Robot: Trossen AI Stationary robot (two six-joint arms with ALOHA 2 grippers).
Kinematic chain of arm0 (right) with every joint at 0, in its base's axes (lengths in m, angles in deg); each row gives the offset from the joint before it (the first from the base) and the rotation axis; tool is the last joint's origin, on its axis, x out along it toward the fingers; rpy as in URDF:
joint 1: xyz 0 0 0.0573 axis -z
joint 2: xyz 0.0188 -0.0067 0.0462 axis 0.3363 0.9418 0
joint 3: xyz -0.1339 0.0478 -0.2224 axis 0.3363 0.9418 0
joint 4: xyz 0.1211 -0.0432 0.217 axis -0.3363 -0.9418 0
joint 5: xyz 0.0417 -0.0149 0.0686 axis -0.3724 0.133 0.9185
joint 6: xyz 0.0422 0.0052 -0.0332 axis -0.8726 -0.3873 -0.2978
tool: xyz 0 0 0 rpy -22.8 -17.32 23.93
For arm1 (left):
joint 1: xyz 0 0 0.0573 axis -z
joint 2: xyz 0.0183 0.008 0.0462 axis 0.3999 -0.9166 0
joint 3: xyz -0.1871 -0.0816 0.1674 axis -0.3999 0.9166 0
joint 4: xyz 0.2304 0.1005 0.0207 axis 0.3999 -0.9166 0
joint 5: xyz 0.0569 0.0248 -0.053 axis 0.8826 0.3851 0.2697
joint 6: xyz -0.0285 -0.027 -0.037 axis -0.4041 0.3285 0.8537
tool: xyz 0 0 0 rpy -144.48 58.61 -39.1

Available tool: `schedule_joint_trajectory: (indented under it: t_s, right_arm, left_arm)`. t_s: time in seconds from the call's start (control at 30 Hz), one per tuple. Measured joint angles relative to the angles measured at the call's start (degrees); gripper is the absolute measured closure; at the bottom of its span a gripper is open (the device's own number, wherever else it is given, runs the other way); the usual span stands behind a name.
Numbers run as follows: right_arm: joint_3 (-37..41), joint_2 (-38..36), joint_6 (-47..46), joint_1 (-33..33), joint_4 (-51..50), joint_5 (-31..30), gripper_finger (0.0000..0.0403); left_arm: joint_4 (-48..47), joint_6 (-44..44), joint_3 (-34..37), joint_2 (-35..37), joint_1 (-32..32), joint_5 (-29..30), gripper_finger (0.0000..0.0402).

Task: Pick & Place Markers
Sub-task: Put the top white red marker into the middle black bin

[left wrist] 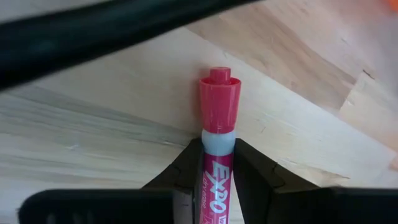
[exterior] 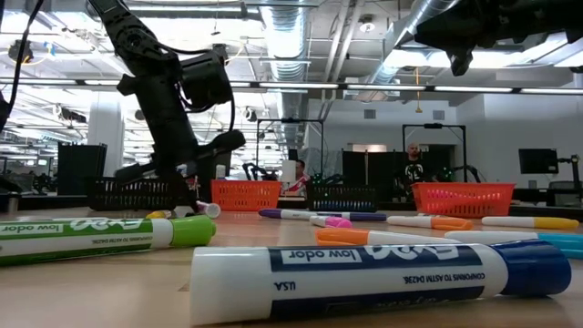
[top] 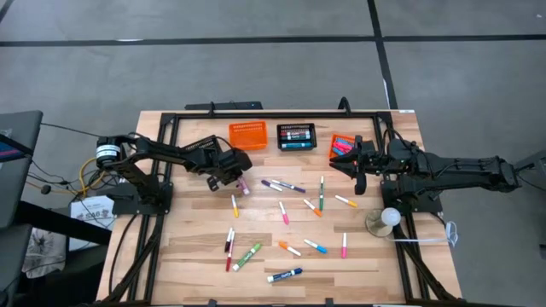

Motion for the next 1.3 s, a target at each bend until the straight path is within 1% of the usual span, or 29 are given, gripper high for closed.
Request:
schedule_joint_trajectory:
  t_s: [0.17, 0.3, 0.47, 0.57, 0.7, 0.83, 1.07, 1.3]
  right_arm:
    - [0.0, 0.0, 0.04, 0.0, 0.02, -0.06, 0.0339]
    - [0.0, 0.0, 0.04, 0.0, 0.0, -0.08, 0.0339]
    - [0.0, 0.0, 0.04, 0.0, 0.0, -0.08, 0.0339]
    - [0.0, 0.0, 0.04, 0.0, 0.0, -0.08, 0.0339]
    - [0.0, 0.0, 0.02, 0.0, 0.02, -0.1, 0.0339]
    - [0.0, -0.01, 0.02, 0.0, 0.0, -0.1, 0.0339]
    - [0.0, 0.0, 0.04, 0.0, 0.0, -0.15, 0.0339]
    - [0.0, 0.0, 0.04, 0.0, 0.0, -0.17, 0.0339]
  left_arm:
    - [1.6, -0.01, -0.02, 0.02, 0.22, -0.04, 0.0335]
    - [5.0, -2.69, -0.07, 0.08, 0.21, -1.3, 0.0335]
    - [10.09, -8.79, -0.15, 0.13, 0.22, -5.3, 0.0335]
    - [11.75, -14.72, -0.15, 0.55, 0.22, -7.93, 0.0334]
    - [12.28, -21.23, -0.17, 2.49, 0.22, -8.96, 0.0334]
    - [15.74, -27.72, -0.17, 5.82, 0.22, -9.08, 0.0334]
    - [28.66, -38.32, -0.26, 10.82, 0.22, -9.7, 0.0334]
    - [42.54, -46.14, -0.27, 11.56, 0.22, -9.73, 0.0335]
